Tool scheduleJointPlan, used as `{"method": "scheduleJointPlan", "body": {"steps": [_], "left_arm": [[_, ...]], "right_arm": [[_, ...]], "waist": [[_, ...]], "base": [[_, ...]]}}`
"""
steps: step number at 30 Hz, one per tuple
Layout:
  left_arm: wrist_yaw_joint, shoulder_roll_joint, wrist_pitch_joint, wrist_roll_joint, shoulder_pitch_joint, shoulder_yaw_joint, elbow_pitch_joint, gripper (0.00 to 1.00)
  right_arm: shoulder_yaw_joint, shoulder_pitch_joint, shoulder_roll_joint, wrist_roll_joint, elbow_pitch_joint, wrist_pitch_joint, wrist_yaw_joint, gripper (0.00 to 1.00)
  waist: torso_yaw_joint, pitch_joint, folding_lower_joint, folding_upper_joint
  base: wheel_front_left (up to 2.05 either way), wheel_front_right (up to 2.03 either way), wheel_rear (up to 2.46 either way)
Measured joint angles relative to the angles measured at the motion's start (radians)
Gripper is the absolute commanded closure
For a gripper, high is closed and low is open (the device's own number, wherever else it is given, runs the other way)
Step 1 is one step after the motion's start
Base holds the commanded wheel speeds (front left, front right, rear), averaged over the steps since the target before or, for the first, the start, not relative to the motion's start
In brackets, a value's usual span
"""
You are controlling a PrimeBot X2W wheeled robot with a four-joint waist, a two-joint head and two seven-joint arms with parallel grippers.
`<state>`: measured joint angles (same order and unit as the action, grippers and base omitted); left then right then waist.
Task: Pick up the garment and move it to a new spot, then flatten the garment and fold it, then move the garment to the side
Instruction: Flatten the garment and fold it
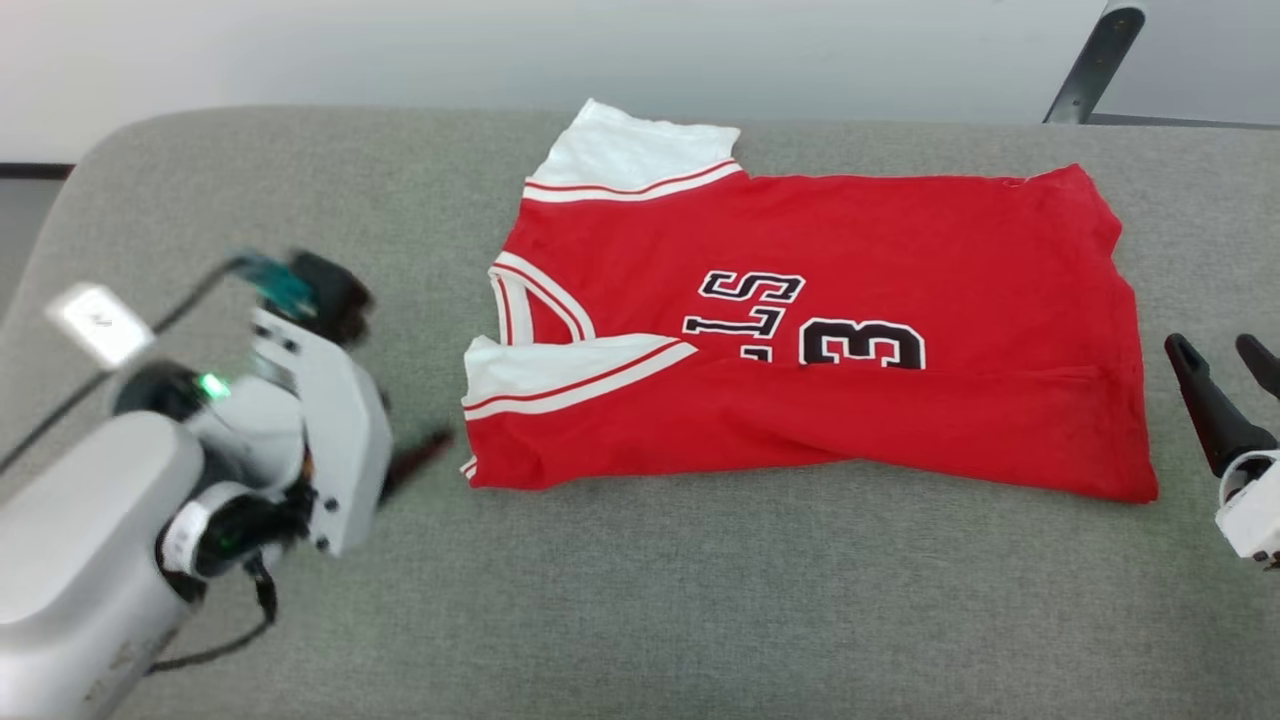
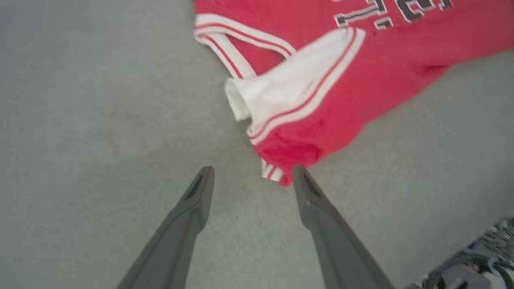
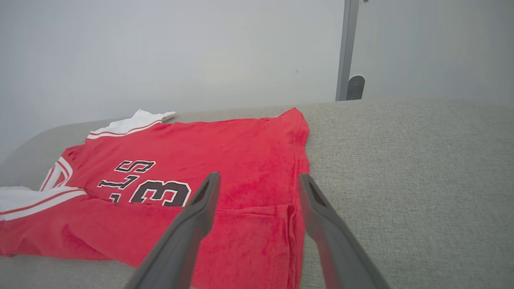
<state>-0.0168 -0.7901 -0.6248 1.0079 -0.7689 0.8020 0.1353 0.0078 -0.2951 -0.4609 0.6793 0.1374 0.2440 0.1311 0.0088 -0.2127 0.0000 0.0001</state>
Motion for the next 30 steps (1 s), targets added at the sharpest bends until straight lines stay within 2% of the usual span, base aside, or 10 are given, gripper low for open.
{"method": "scheduleJointPlan", "body": {"steps": [3, 6, 11, 17, 22, 25, 26, 27, 28, 30], "left_arm": [[0.032, 0.004, -0.167, 0.067, -0.009, 0.032, -0.010, 0.00], [0.072, 0.027, -0.227, 0.104, -0.023, 0.032, 0.003, 0.00], [0.095, 0.071, -0.209, 0.125, -0.033, 0.014, 0.082, 0.00], [0.077, 0.116, -0.185, 0.136, -0.042, 0.012, 0.202, 0.00], [0.043, 0.141, -0.177, 0.151, -0.051, 0.010, 0.263, 0.01], [0.029, 0.145, -0.175, 0.154, -0.054, 0.010, 0.287, 0.51], [0.025, 0.147, -0.174, 0.154, -0.055, 0.010, 0.294, 0.62], [0.019, 0.148, -0.174, 0.154, -0.056, 0.010, 0.300, 0.85], [0.015, 0.150, -0.171, 0.156, -0.057, 0.009, 0.306, 1.00], [0.005, 0.153, -0.167, 0.163, -0.057, 0.007, 0.319, 1.00]], "right_arm": [[0.000, 0.000, 0.007, -0.002, -0.019, 0.009, 0.000, 0.00], [0.000, -0.001, 0.014, -0.002, -0.033, 0.013, 0.000, 0.00], [-0.002, -0.006, 0.020, -0.003, -0.048, 0.021, 0.000, 0.00], [-0.007, -0.023, 0.023, -0.004, -0.060, 0.026, 0.000, 0.00], [-0.018, -0.023, 0.023, -0.004, -0.065, 0.030, 0.000, 0.00], [-0.025, -0.023, 0.022, -0.006, -0.069, 0.038, 0.000, 0.00], [-0.023, -0.023, 0.020, -0.007, -0.071, 0.047, 0.000, 0.00], [-0.016, -0.023, 0.014, -0.009, -0.073, 0.062, 0.000, 0.00], [-0.003, -0.023, 0.003, -0.009, -0.075, 0.085, 0.000, 0.00], [0.037, -0.023, -0.029, -0.008, -0.081, 0.155, 0.000, 0.00]], "waist": [[-0.009, -0.001, 0.0000, -0.0001], [-0.020, -0.013, 0.0000, -0.0001], [-0.047, -0.043, 0.0000, -0.0001], [-0.085, -0.080, 0.0000, 0.0000], [-0.111, -0.103, 0.0000, 0.0000], [-0.120, -0.109, 0.0000, -0.0001], [-0.122, -0.110, 0.0000, 0.0000], [-0.123, -0.110, 0.0000, -0.0001], [-0.124, -0.109, 0.0000, -0.0001], [-0.124, -0.108, 0.0000, 0.0000]], "base": [[0.00, 0.00, 0.00], [0.00, 0.00, 0.00], [0.00, 0.00, 0.00], [0.00, 0.00, 0.00], [0.00, 0.00, 0.00], [0.00, 0.00, 0.00], [0.00, 0.00, 0.00], [0.00, 0.00, 0.00], [0.00, 0.00, 0.00], [0.00, 0.00, 0.00]]}}
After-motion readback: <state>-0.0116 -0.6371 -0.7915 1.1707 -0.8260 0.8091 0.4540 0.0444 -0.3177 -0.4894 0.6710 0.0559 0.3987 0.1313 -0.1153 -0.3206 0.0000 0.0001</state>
